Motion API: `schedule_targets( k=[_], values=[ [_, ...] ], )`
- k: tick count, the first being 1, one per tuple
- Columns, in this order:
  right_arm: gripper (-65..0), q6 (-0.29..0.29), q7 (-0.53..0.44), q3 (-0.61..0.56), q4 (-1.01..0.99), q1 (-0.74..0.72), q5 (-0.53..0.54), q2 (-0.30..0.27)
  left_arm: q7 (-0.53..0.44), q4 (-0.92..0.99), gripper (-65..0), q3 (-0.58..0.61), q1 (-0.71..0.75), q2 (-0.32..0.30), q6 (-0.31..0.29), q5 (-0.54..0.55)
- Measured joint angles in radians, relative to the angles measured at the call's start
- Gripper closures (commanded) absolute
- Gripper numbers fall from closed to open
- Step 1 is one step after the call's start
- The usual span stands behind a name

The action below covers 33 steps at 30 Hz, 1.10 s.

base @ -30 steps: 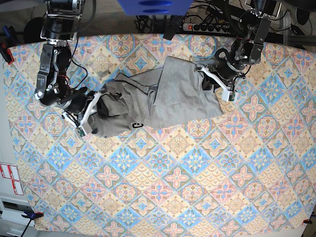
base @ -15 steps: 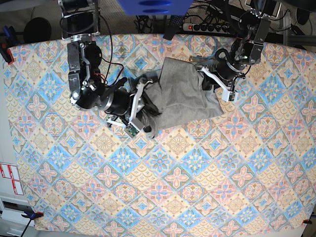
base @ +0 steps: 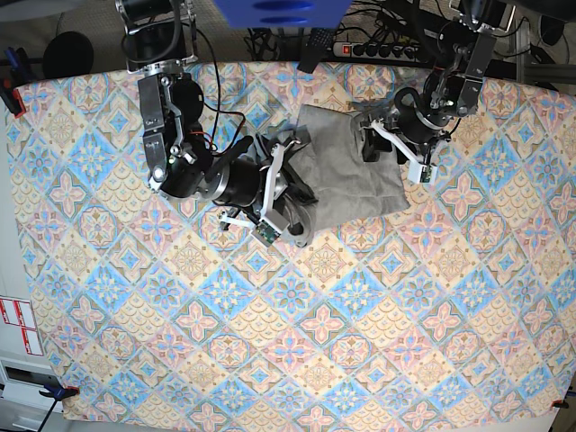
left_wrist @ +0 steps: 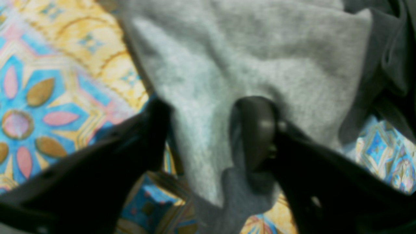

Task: Fold the T-shirt properly
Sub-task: 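Fold the shirt in half with the right gripper toward the left gripper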

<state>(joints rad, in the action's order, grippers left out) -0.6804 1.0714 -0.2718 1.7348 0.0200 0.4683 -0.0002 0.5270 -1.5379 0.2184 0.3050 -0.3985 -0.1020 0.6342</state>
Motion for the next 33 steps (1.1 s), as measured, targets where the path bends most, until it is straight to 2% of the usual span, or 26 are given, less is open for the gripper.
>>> schedule_targets(
  k=[6,11,13,19,26,29,33],
  values=[
    [-0.2,-0.002,0.018,-0.106,-0.072,-0.040,-0.012,-0.006,0.005,-0.080,-42.3,-0.020,0.047,-0.014,-0.007,0.005],
    [-0.2,0.002,-0.020,-0.227,-0.133,-0.127,0.011,-0.002,0.004,-0.166,-42.3,-0.119,0.132,-0.021,-0.007,0.003],
    [-0.2,0.000,-0.005,-0.256,-0.162,-0.132,0.006,0.000,0.007,-0.184,-42.3,-0.169,0.174,-0.023,-0.007,0.002],
    [-0.2,0.001,-0.009,-0.259,-0.237,-0.143,0.002,-0.002,0.008,-0.188,-42.4,-0.309,0.261,-0.021,-0.003,-0.002],
    [-0.4,0.003,-0.002,-0.293,-0.328,-0.174,-0.001,0.027,0.004,-0.191,-42.4,-0.371,0.278,-0.020,-0.006,0.002],
    [-5.8,0.004,-0.013,-0.336,-0.320,-0.189,0.000,0.028,0.006,-0.199,-42.4,-0.370,0.283,-0.019,-0.009,0.002],
    [-20.2,0.000,-0.032,-0.404,-0.320,-0.195,0.000,0.031,0.007,-0.201,-42.4,-0.369,0.280,-0.017,-0.011,0.002]
  ],
)
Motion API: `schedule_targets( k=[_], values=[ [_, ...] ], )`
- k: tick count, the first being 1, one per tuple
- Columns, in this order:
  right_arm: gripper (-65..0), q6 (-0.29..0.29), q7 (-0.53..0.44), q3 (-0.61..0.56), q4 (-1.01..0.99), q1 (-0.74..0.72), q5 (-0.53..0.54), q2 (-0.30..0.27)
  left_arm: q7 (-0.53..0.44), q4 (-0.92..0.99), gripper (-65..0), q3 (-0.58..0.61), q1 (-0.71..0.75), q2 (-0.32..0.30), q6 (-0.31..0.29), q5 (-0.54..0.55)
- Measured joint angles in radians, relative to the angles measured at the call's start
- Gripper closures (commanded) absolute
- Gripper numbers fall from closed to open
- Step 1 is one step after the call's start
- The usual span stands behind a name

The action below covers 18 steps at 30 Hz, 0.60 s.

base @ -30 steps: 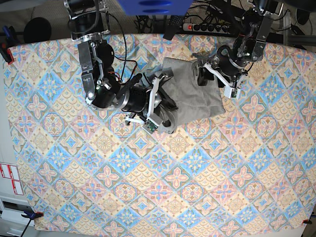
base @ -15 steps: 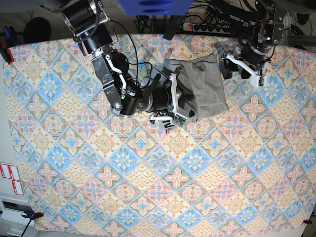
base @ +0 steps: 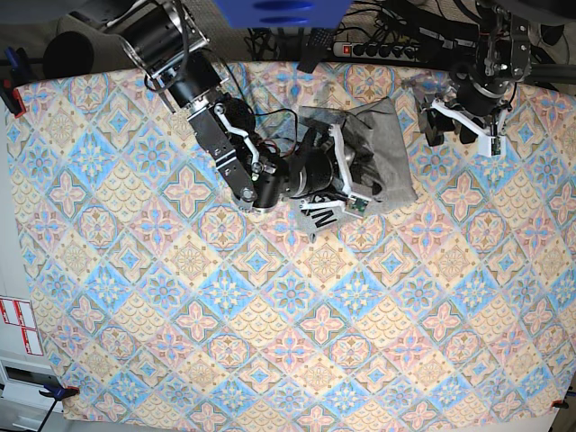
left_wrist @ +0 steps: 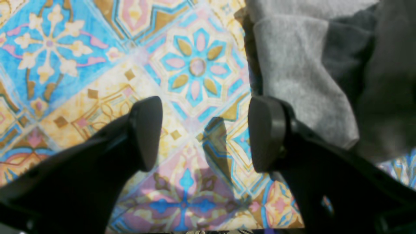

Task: Fold the T-shirt properly
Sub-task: 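Fold the shirt in half with the right gripper toward the left gripper, then lift and flip the folded bundle with both grippers, printed side up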

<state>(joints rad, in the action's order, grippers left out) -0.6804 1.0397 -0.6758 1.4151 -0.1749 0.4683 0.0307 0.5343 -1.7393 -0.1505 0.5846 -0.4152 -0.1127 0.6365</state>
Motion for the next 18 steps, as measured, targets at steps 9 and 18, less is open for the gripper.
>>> schedule_targets(
  k=[9,18],
  values=[
    [-23.9,0.002,-0.080,-0.027,0.008,-0.013,0.002,-0.006,0.000,0.000,-42.4,0.000,0.000,0.000,0.000,0.000],
    [-23.9,0.002,-0.098,0.118,0.129,-0.005,0.002,-0.019,0.000,-0.062,-42.3,0.074,0.050,-0.056,-0.011,0.001]
  ],
)
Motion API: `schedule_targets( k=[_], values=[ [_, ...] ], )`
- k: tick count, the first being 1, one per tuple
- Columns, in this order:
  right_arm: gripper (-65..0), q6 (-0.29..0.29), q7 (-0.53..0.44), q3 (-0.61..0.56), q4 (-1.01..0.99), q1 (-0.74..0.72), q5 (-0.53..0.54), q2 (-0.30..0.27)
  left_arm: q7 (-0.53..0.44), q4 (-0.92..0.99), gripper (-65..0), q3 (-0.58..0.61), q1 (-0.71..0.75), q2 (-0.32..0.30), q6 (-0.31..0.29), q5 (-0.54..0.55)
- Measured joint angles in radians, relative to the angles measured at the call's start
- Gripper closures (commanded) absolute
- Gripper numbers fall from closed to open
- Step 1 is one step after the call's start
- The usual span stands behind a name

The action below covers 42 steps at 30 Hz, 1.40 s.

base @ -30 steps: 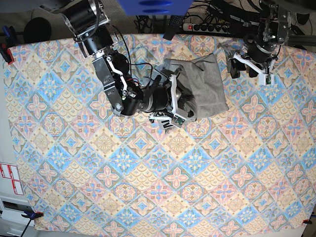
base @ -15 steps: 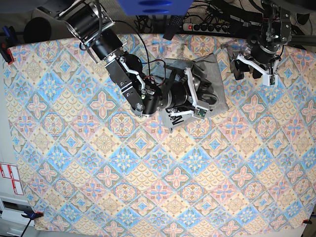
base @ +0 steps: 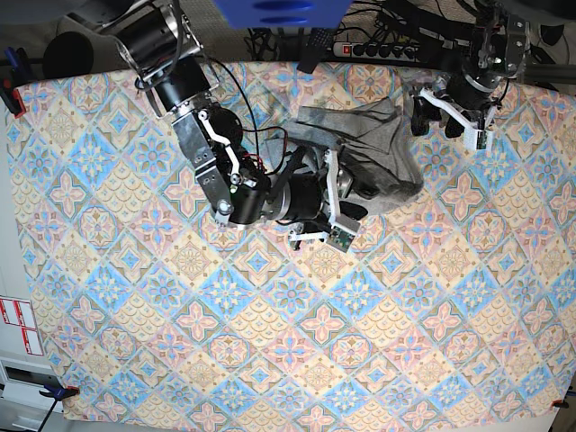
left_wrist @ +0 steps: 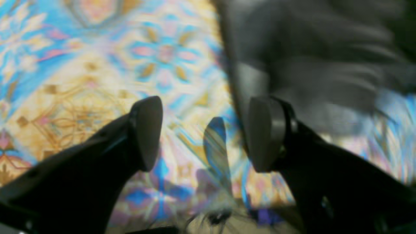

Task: Fold the T-shirt properly
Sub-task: 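Lift and flip the folded bundle with both grippers, printed side up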

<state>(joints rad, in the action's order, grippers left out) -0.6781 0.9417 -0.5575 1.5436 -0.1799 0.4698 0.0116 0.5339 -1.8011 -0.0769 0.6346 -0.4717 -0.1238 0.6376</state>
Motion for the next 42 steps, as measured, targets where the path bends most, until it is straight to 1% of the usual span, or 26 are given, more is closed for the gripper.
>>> schedule_targets(
  k=[3,4,6,7,10,12,14,15,17,21,23,26,29,31,36,38,41,42],
  values=[
    [-23.0,0.001,-0.007,0.043,0.013,-0.003,0.001,0.002,-0.003,-0.055,-42.2,0.006,0.048,-0.029,0.021,-0.008],
    [-21.7,0.002,-0.005,0.043,0.008,-0.005,-0.001,0.002,-0.002,-0.079,-41.6,0.005,0.069,-0.037,0.013,-0.009],
    [-18.8,0.002,-0.006,0.043,-0.017,-0.010,0.002,0.002,-0.003,-0.107,-37.5,0.006,0.092,-0.042,0.006,-0.005],
    [-17.1,0.002,-0.006,0.043,-0.024,-0.009,0.002,0.002,-0.003,-0.112,-34.4,0.008,0.098,-0.045,0.005,-0.004],
    [-12.9,0.001,0.000,0.042,-0.034,0.000,0.001,0.002,0.001,-0.111,-22.2,0.014,0.099,-0.064,0.012,-0.004],
    [-11.4,0.002,-0.005,0.042,-0.050,-0.006,0.001,0.007,-0.004,-0.111,-12.9,0.014,0.092,-0.063,0.014,-0.005],
    [-11.0,0.000,-0.015,0.041,-0.087,-0.013,0.008,0.008,-0.010,-0.115,-3.8,0.051,0.087,-0.066,0.018,-0.008],
    [-11.1,0.001,-0.015,0.041,-0.111,-0.014,0.003,0.008,-0.007,-0.116,0.0,0.072,0.085,-0.064,0.010,-0.003],
    [-11.0,0.002,-0.011,0.041,-0.163,-0.014,-0.007,0.007,-0.002,-0.117,0.0,0.104,0.089,-0.058,0.003,0.000],
    [-11.0,0.001,0.006,0.038,-0.203,-0.041,-0.122,0.006,0.000,-0.120,0.0,0.171,0.073,-0.063,0.014,-0.007],
    [-11.0,0.002,-0.004,0.042,-0.203,-0.070,-0.174,0.024,0.001,-0.119,0.0,0.208,0.050,-0.063,0.014,-0.008],
    [-11.0,0.000,-0.025,0.037,-0.194,-0.081,-0.204,0.042,-0.003,-0.122,0.0,0.241,0.018,-0.059,0.015,-0.005],
    [-11.0,-0.003,0.000,-0.024,-0.203,-0.072,-0.278,0.037,0.000,-0.109,0.0,0.259,-0.019,-0.032,0.021,-0.012],
    [-11.0,-0.014,0.007,-0.066,-0.219,-0.103,-0.317,0.034,0.002,-0.083,0.0,0.267,-0.043,-0.003,0.014,-0.008],
    [-11.0,0.005,-0.032,-0.097,-0.303,-0.229,-0.402,0.049,0.003,-0.010,0.0,0.267,-0.092,0.043,0.023,-0.013],
    [-11.0,0.000,-0.068,-0.105,-0.339,-0.232,-0.412,0.051,0.001,0.009,0.0,0.293,-0.114,0.042,0.023,-0.013],
    [-11.0,-0.013,-0.098,-0.113,-0.414,-0.227,-0.424,0.058,-0.001,0.044,0.0,0.359,-0.158,0.044,0.020,-0.012],
    [-11.0,-0.008,-0.106,-0.113,-0.437,-0.230,-0.423,0.058,0.001,0.058,0.0,0.373,-0.168,0.048,0.017,-0.011]
  ],
)
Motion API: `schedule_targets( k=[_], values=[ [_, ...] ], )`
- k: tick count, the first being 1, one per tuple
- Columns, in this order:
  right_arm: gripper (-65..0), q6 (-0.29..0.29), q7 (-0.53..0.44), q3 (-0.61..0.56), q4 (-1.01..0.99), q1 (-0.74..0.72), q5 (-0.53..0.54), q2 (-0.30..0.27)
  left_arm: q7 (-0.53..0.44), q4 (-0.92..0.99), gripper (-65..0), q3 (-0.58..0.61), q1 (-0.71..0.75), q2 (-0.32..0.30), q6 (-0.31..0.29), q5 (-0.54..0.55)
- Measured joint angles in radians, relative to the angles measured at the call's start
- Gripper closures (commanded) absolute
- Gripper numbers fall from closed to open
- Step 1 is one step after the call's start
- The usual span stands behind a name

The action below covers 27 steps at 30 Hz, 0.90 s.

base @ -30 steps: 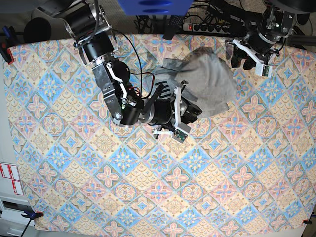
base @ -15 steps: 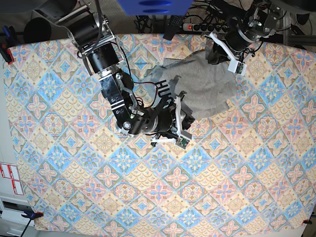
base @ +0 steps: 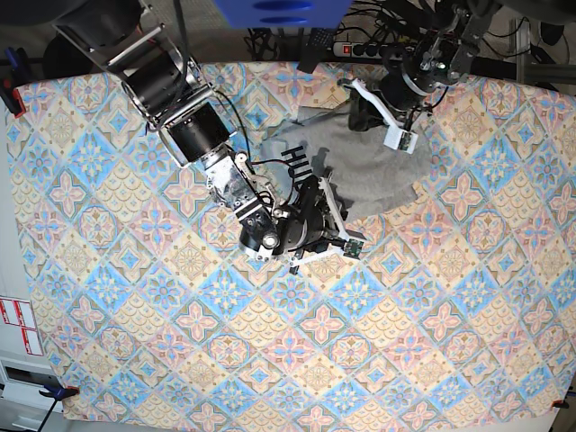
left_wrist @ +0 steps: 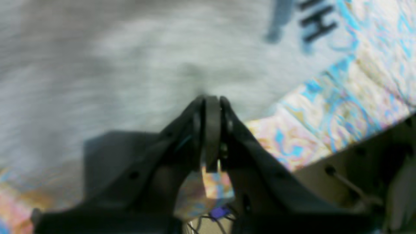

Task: Fold the T-shirt properly
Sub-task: 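Lift and flip the folded bundle with both grippers, printed side up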

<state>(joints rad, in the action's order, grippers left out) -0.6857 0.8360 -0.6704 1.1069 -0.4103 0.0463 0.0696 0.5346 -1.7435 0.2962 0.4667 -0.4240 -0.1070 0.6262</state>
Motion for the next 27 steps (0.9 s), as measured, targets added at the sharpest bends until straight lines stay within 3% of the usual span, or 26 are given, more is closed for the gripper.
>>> schedule_targets(
  k=[4,13,22,27],
  values=[
    [-11.0,0.006,-0.032,0.003,-0.095,-0.045,-0.008,-0.003,0.000,0.032,0.0,0.017,-0.021,-0.004,0.002,-0.006],
    [-11.0,0.005,-0.058,0.003,-0.190,-0.037,-0.006,-0.007,-0.003,0.130,0.0,0.018,-0.091,-0.002,-0.013,-0.125],
    [-11.0,0.002,-0.067,0.001,-0.176,-0.030,0.014,-0.133,-0.003,0.161,0.0,0.019,-0.184,0.001,-0.003,-0.248],
    [-11.0,0.027,-0.098,0.014,-0.062,0.074,0.014,-0.175,0.004,0.163,0.0,0.019,-0.237,0.000,-0.003,-0.321]
  ],
)
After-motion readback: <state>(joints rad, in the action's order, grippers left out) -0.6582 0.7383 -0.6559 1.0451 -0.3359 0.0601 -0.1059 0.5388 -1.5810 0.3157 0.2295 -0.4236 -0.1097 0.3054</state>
